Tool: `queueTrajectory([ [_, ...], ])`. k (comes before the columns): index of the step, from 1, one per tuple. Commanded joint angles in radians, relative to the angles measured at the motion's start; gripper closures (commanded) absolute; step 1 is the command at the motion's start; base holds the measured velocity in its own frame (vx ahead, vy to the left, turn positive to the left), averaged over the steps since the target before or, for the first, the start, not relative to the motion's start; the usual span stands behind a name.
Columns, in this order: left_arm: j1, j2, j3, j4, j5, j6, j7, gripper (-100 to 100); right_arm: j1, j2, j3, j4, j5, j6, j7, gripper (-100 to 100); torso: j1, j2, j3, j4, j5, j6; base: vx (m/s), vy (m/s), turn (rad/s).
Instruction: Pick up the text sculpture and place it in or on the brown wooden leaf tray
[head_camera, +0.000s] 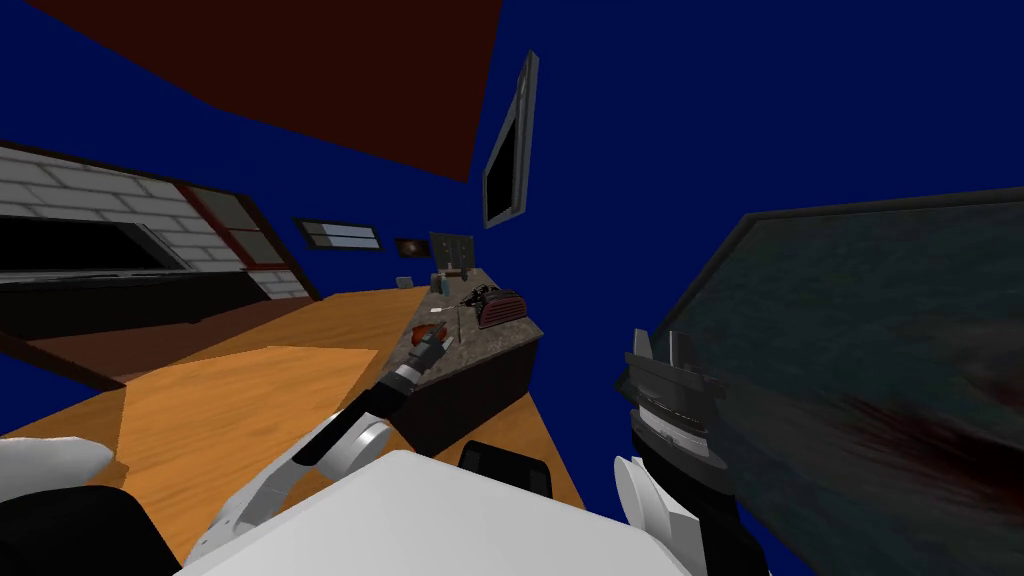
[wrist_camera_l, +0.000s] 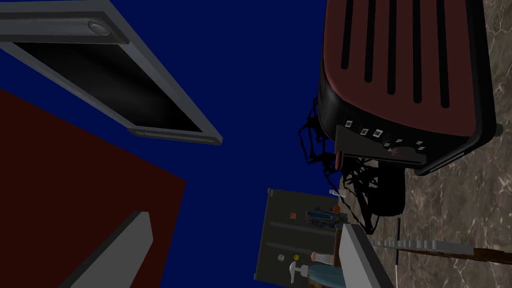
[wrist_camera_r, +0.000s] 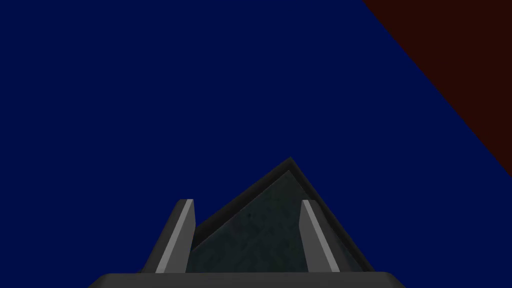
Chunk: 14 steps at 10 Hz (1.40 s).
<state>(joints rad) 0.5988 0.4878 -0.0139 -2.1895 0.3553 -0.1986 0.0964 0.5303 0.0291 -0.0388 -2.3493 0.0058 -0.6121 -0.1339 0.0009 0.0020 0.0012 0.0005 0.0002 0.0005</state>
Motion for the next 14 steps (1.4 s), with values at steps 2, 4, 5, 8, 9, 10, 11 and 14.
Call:
queueTrajectory([
  [2,0.015,0.080,0.007,0.009,0.071,0.052,-0.002,-100,0.000,0.000,0.000,0.000,0.000,0.000,0.000,0,0.000,0.000,0.000,0.000,0.000,-0.001,-0.029,-0.006,-0.178],
  [4,0.027,0.144,0.012,0.017,0.125,0.086,-0.005,-100,0.000,0.000,0.000,0.000,0.000,0.000,0.000,0,0.000,0.000,0.000,0.000,0.000,-0.001,-0.023,-0.005,-0.206],
  [5,0.027,0.170,0.012,0.017,0.141,0.086,-0.005,-100,0.000,0.000,0.000,0.000,0.000,0.000,0.000,0,0.000,0.000,0.000,0.000,0.000,0.000,-0.020,0.005,-0.153],
  [8,0.056,0.262,0.027,0.035,0.232,0.159,-0.013,-100,0.000,0.000,0.000,0.000,0.000,0.000,0.000,0,0.001,-0.001,0.000,0.000,0.000,-0.001,-0.020,0.001,-0.236],
  [9,0.056,0.295,0.027,0.035,0.253,0.159,-0.013,-100,0.000,0.000,0.000,0.000,0.000,0.000,0.000,0,0.001,-0.001,0.000,0.000,0.000,0.000,-0.017,0.010,-0.137],
  [10,0.073,0.325,0.036,0.046,0.286,0.196,-0.018,-100,0.000,0.000,0.000,0.000,0.000,0.000,0.000,0,0.001,-0.001,0.000,0.000,0.000,-0.001,-0.019,0.006,-0.260],
  [11,0.073,0.349,0.036,0.046,0.309,0.197,-0.018,-100,0.000,0.000,0.000,0.000,0.000,0.000,0.000,0,0.001,-0.001,-0.001,0.000,0.000,0.000,-0.017,0.012,-0.136],
  [14,0.090,0.421,0.047,0.058,0.367,0.237,-0.023,-100,0.000,0.000,0.000,0.000,0.000,0.000,0.000,0,0.001,-0.002,-0.001,0.000,0.000,0.000,-0.010,0.008,-0.144],
])
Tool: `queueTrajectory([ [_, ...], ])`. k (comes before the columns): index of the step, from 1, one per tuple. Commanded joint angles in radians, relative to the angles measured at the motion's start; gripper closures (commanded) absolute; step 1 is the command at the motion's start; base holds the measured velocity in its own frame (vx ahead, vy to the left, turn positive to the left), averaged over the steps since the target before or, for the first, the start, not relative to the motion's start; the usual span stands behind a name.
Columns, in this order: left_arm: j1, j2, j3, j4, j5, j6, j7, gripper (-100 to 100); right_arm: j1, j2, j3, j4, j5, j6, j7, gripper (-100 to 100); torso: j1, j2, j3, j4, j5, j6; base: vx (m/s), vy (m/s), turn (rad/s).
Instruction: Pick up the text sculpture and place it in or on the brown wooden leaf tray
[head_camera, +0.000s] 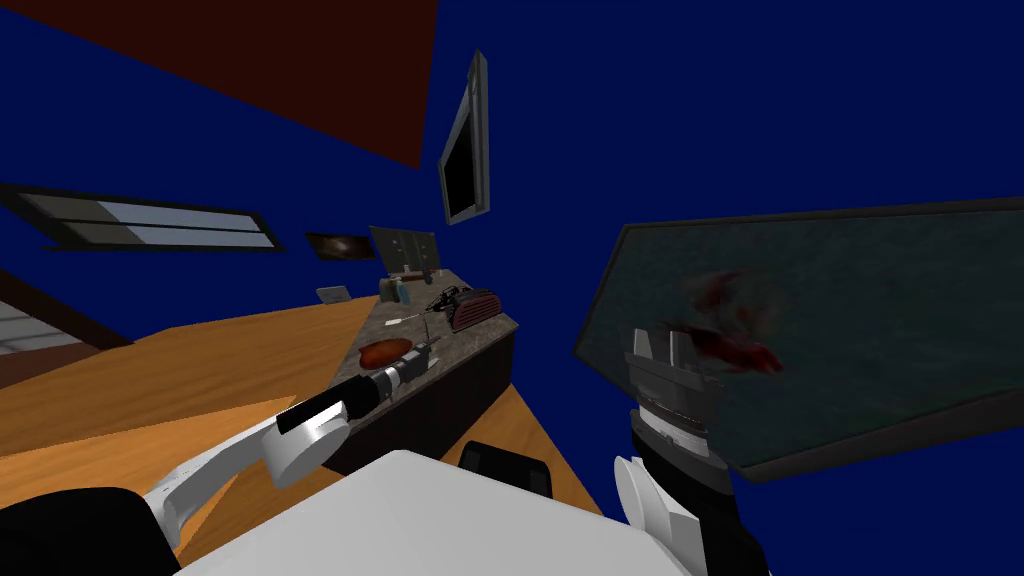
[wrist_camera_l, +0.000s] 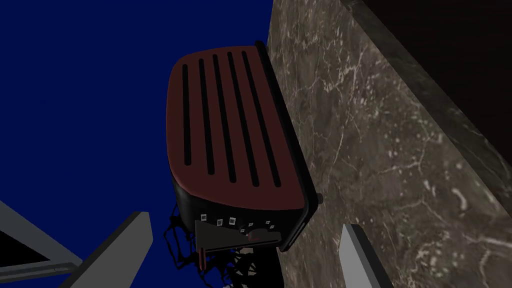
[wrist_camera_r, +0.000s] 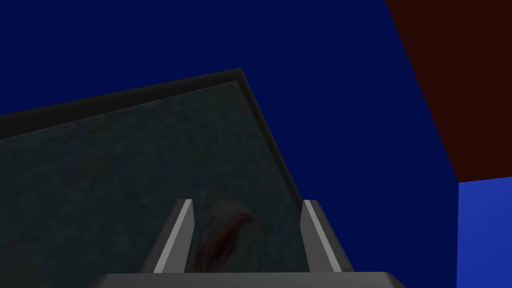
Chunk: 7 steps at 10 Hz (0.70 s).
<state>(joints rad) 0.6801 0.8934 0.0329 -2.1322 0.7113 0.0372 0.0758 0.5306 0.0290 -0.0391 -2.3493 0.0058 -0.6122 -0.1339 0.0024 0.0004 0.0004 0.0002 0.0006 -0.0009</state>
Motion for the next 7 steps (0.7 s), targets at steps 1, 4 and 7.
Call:
queueTrajectory([
  [1,0.028,0.050,0.012,0.013,0.050,0.041,-0.009,-100,0.000,0.000,0.000,0.000,0.000,0.000,0.000,0,0.000,0.000,0.000,0.000,0.000,0.000,-0.014,0.014,-0.326],
  [4,0.048,0.136,0.026,0.027,0.124,0.082,-0.015,-100,0.000,0.000,0.000,0.000,0.000,0.000,0.000,0,0.001,0.000,0.000,0.000,0.000,0.001,-0.011,0.023,-0.180],
  [7,0.091,0.231,0.058,0.058,0.217,0.164,-0.031,-100,0.000,0.000,0.000,0.000,0.000,0.000,0.000,0,0.001,0.000,0.000,0.000,0.000,0.000,-0.014,0.027,-0.231],
])
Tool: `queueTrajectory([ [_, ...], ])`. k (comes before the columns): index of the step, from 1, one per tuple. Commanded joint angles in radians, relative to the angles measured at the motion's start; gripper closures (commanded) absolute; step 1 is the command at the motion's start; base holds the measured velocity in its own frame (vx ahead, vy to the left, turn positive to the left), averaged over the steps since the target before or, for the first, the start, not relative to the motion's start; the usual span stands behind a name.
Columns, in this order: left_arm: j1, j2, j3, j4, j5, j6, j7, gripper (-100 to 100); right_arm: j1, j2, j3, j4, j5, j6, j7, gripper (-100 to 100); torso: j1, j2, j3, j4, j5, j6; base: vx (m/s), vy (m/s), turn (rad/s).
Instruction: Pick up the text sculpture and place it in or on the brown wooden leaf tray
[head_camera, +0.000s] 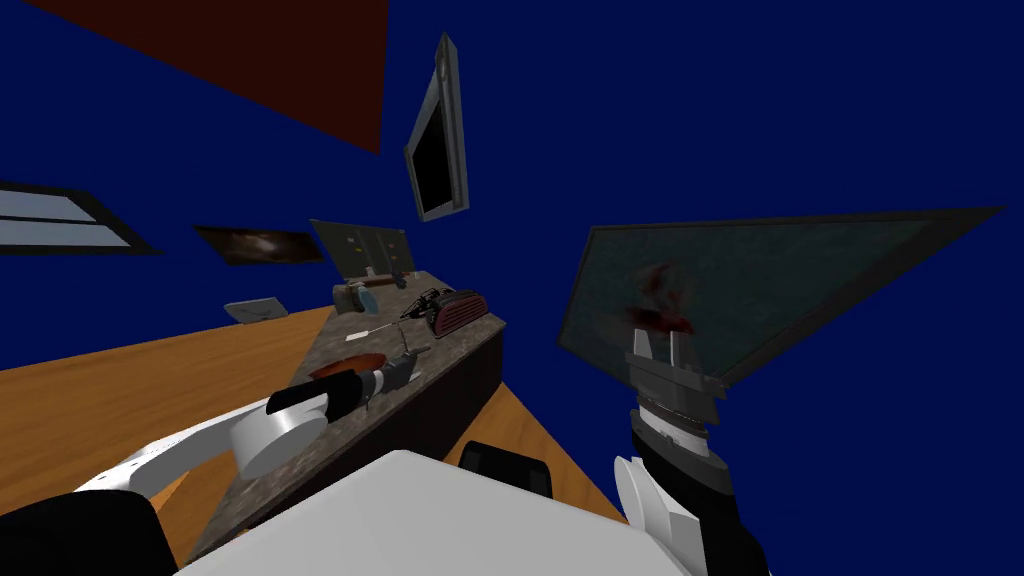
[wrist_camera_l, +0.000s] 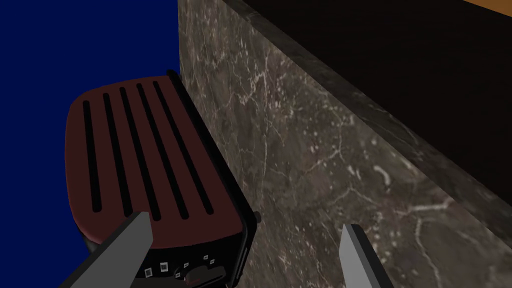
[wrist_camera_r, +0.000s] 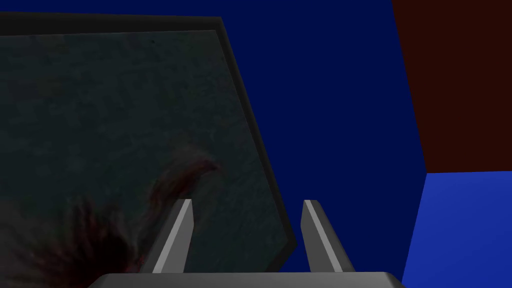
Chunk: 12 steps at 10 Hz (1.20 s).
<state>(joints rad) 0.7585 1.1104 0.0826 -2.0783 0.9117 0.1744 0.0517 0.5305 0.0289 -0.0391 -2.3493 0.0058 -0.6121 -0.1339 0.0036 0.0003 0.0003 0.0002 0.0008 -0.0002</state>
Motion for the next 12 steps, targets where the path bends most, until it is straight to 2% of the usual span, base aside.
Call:
queueTrajectory([
  [1,0.012,0.035,0.008,0.004,0.035,0.029,-0.007,-100,0.000,0.000,0.000,0.000,0.000,0.000,0.000,0,0.000,0.000,0.000,0.000,0.000,0.000,-0.013,0.031,-0.150],
  [2,0.035,0.073,0.026,0.021,0.073,0.068,-0.015,-100,0.000,0.000,0.000,0.000,0.000,0.000,0.000,0,0.000,0.000,0.000,0.000,0.000,-0.001,-0.010,0.035,-0.205],
  [3,0.035,0.089,0.026,0.021,0.089,0.072,-0.015,-100,0.000,0.000,0.000,0.000,0.000,0.000,0.000,0,0.000,0.000,0.000,0.000,0.000,0.000,-0.007,0.034,-0.160],
  [4,0.059,0.122,0.045,0.039,0.123,0.114,-0.024,-100,0.000,0.000,0.000,0.000,0.000,0.000,0.000,0,0.000,-0.001,0.000,0.000,0.000,-0.001,-0.005,0.036,-0.261],
  [5,0.059,0.139,0.045,0.039,0.141,0.114,-0.024,-100,0.000,0.000,0.000,0.000,0.000,0.000,0.000,0,0.000,-0.001,0.000,0.000,0.000,0.000,-0.009,0.039,-0.141],
  [6,0.083,0.166,0.065,0.058,0.168,0.157,-0.034,-100,0.000,0.000,0.000,0.000,0.000,0.000,0.000,0,0.001,-0.001,0.000,0.000,0.000,-0.001,-0.014,0.047,-0.242],
  [7,0.083,0.192,0.065,0.058,0.194,0.157,-0.034,-100,0.000,0.000,0.000,0.000,0.000,0.000,0.000,0,0.001,-0.001,0.000,0.000,0.000,-0.001,-0.011,0.042,-0.158],
  [8,0.108,0.228,0.086,0.077,0.231,0.192,-0.044,-100,0.000,0.000,0.000,0.000,0.000,0.000,0.000,0,0.001,-0.001,0.000,0.000,0.000,-0.001,-0.012,0.041,-0.276],
  [9,0.108,0.240,0.086,0.077,0.243,0.199,-0.044,-100,0.000,0.000,0.000,0.000,0.000,0.000,0.000,0,0.001,-0.001,0.000,0.000,0.000,0.000,-0.015,0.045,-0.109],
  [10,0.133,0.275,0.108,0.097,0.276,0.240,-0.054,-100,0.000,0.000,0.000,0.000,0.000,0.000,0.000,0,0.001,-0.001,0.000,0.000,0.000,-0.002,-0.010,0.046,-0.186],
  [12,0.133,0.284,0.108,0.097,0.291,0.240,-0.054,-100,0.000,0.000,0.000,0.000,0.000,0.000,0.000,0,0.001,-0.001,0.000,0.000,0.001,-0.002,-0.014,0.036,-0.066],
])
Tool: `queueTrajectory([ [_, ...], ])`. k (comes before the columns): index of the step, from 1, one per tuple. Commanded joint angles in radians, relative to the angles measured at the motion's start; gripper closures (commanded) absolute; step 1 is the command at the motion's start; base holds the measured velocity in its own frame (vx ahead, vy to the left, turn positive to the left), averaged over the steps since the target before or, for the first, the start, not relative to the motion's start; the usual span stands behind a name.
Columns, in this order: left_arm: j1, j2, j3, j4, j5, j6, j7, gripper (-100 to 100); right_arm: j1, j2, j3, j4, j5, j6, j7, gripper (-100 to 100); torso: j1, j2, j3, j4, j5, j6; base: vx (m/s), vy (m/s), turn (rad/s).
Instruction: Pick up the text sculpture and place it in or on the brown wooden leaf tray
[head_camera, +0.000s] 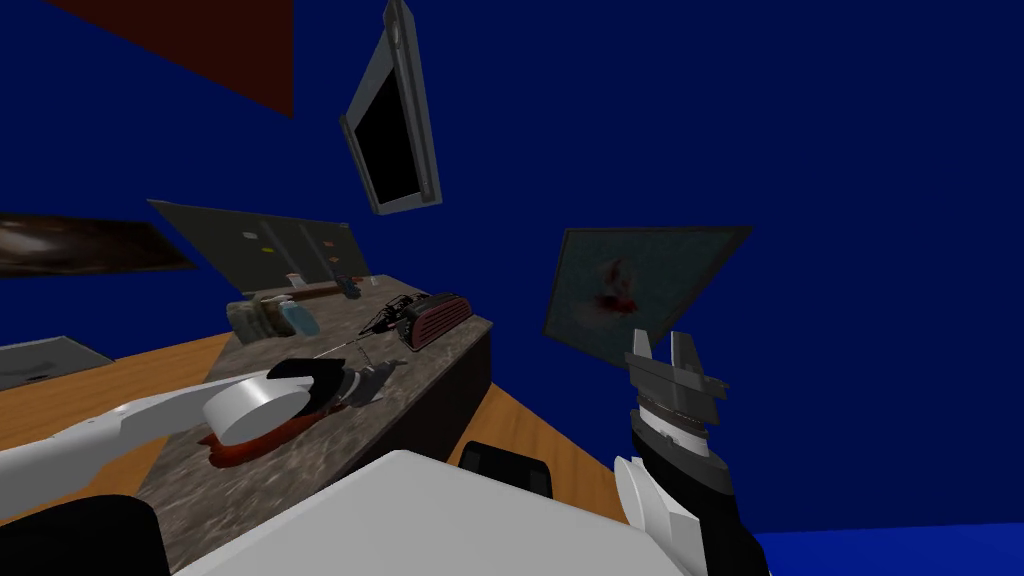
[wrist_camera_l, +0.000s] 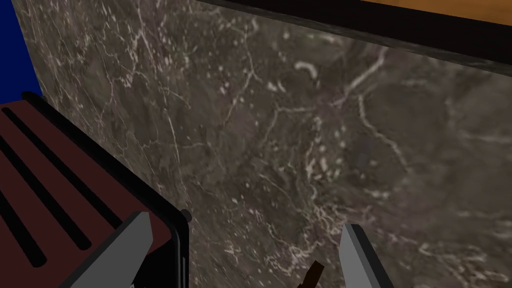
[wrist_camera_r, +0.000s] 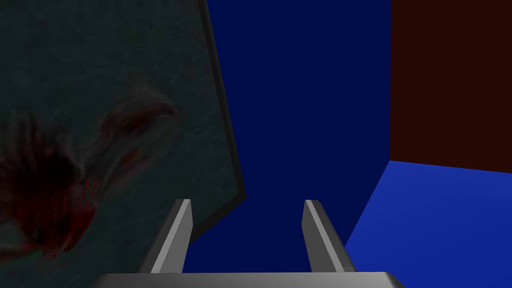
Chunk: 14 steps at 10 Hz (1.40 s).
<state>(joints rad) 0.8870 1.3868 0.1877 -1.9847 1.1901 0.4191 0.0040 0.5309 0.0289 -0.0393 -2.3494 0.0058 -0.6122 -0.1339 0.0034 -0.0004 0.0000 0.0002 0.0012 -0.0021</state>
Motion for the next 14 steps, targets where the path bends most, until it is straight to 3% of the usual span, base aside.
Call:
queueTrajectory([
  [1,0.030,0.049,0.026,0.023,0.050,0.037,-0.017,-100,0.000,0.000,0.000,0.000,0.000,0.000,0.000,0,0.000,0.000,0.000,0.000,0.000,0.000,-0.017,0.034,-0.189],
  [2,0.030,0.049,0.026,0.023,0.058,0.037,-0.017,-100,0.000,0.000,0.000,0.000,0.000,0.000,0.000,0,0.000,0.000,0.000,0.000,0.000,0.001,-0.017,0.043,-0.148],
  [3,0.056,0.087,0.049,0.044,0.093,0.077,-0.028,-100,0.000,0.000,0.000,0.000,0.000,0.000,0.000,0,0.001,0.000,0.000,0.000,0.000,0.000,-0.009,0.051,-0.216],
  [4,0.056,0.087,0.049,0.044,0.102,0.077,-0.028,-100,0.000,0.000,0.000,0.000,0.000,0.000,0.000,0,0.001,0.000,0.000,0.000,0.000,0.001,-0.012,0.056,-0.121],
  [5,0.082,0.122,0.073,0.065,0.143,0.116,-0.039,-100,0.000,0.000,0.000,0.000,0.000,0.000,0.000,0,0.002,0.000,0.000,0.000,0.000,0.000,-0.012,0.072,-0.204],
  [6,0.082,0.122,0.073,0.065,0.143,0.116,-0.039,-100,0.000,0.000,0.000,0.000,0.000,0.000,0.000,0,0.003,-0.001,0.000,0.000,0.000,0.001,-0.021,0.055,-0.108],
  [8,0.134,0.182,0.121,0.106,0.208,0.182,-0.061,-100,0.000,0.000,0.000,0.000,0.000,0.000,0.000,0,0.002,0.000,0.000,0.000,0.000,0.001,-0.033,0.061,-0.222],
  [9,0.134,0.182,0.121,0.106,0.219,0.191,-0.061,-100,0.000,0.000,0.000,0.000,0.000,0.000,0.000,0,0.003,0.001,0.000,0.000,0.000,0.001,-0.037,0.069,-0.100],
  [11,0.183,0.230,0.169,0.146,0.284,0.252,-0.083,-100,0.000,0.000,0.000,0.000,0.000,0.000,0.000,0,0.003,0.000,0.000,0.000,0.001,0.000,-0.024,0.091,-0.184],
  [12,0.183,0.230,0.169,0.146,0.284,0.260,-0.083,-100,0.000,0.000,0.000,0.000,0.000,0.000,0.000,0,0.005,0.000,0.000,0.000,0.001,0.001,-0.030,0.076,-0.108],
  [14,0.229,0.267,0.214,0.183,0.340,0.322,-0.103,-100,0.000,0.000,0.000,0.000,0.000,0.000,0.000,0,0.002,0.000,0.000,0.000,0.001,0.000,-0.037,0.061,-0.177],
])
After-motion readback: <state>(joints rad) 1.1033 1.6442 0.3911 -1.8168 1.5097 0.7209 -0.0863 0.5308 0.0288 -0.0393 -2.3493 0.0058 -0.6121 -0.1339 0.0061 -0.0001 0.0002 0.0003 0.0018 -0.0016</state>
